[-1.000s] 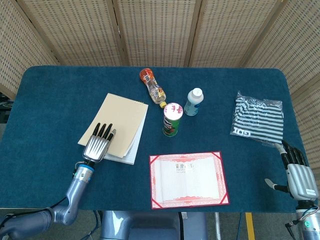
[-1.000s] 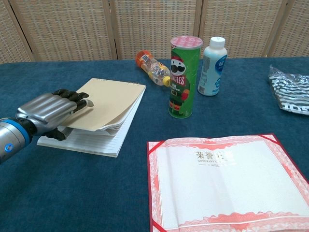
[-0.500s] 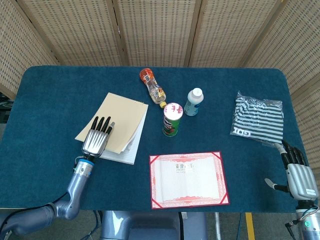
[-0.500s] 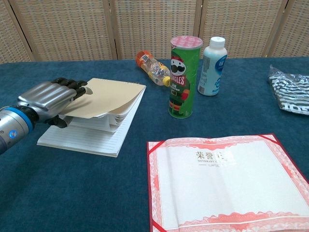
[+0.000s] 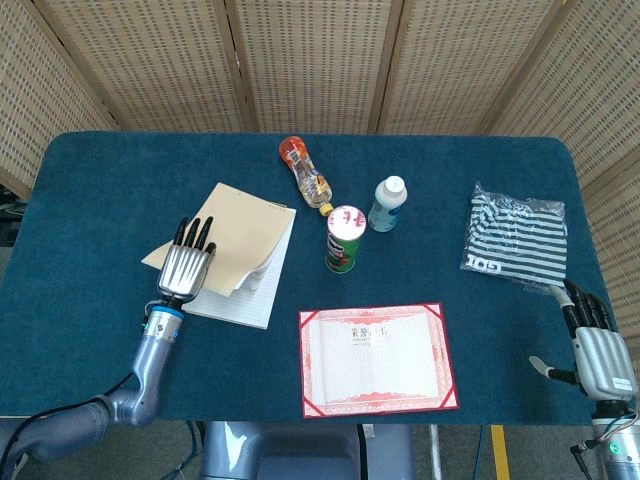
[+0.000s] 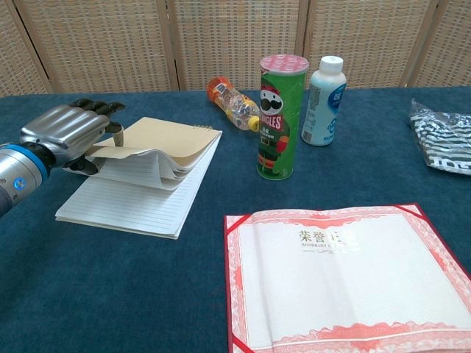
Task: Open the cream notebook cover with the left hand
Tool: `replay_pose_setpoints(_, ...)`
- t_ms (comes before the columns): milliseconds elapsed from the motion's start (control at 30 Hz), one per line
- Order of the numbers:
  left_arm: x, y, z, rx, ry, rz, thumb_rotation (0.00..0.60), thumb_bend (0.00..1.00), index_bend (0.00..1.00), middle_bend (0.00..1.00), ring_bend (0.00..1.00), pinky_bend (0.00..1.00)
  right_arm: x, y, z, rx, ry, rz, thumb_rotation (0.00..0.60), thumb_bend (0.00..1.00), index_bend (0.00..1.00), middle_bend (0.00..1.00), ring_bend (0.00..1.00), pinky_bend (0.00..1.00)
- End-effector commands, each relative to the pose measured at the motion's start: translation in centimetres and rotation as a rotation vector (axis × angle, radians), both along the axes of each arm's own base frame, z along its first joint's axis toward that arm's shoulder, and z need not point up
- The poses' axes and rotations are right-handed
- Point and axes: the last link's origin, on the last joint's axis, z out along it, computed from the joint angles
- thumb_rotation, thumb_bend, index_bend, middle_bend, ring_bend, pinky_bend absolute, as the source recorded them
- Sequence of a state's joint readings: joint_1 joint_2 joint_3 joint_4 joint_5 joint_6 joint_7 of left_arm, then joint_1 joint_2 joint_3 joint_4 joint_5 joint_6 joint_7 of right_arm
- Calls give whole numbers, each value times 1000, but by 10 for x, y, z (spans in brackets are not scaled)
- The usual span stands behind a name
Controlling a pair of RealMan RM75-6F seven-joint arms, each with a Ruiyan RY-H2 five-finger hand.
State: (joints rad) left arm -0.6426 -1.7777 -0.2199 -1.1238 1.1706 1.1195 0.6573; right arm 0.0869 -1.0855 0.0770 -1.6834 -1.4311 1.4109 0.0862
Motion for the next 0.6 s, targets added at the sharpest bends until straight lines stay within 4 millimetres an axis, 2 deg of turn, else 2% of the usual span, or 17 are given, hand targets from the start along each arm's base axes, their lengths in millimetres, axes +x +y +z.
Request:
replay_pose_setpoints(33, 1, 1, 2, 13, -6, -9, 600, 641, 676, 0, 0, 0, 0, 0, 0, 0, -1, 0, 600, 51, 30, 0, 0, 0)
replay_pose_setpoints(100, 1, 1, 3, 17, -11, -14, 600, 644, 746, 0, 0, 0, 0, 0, 0, -2, -1, 1, 600, 52, 30, 0, 0, 0)
replay_pose_setpoints(167, 1, 0, 5, 19, -11, -21, 600, 644, 774, 0, 0, 0, 0, 0, 0, -1, -2, 0, 600, 52, 30, 0, 0, 0)
replay_pose_setpoints(600, -3, -10, 12, 15, -3, -32, 600, 649, 801, 0, 0, 0, 0, 0, 0, -1, -2, -1, 600, 50, 30, 0, 0, 0)
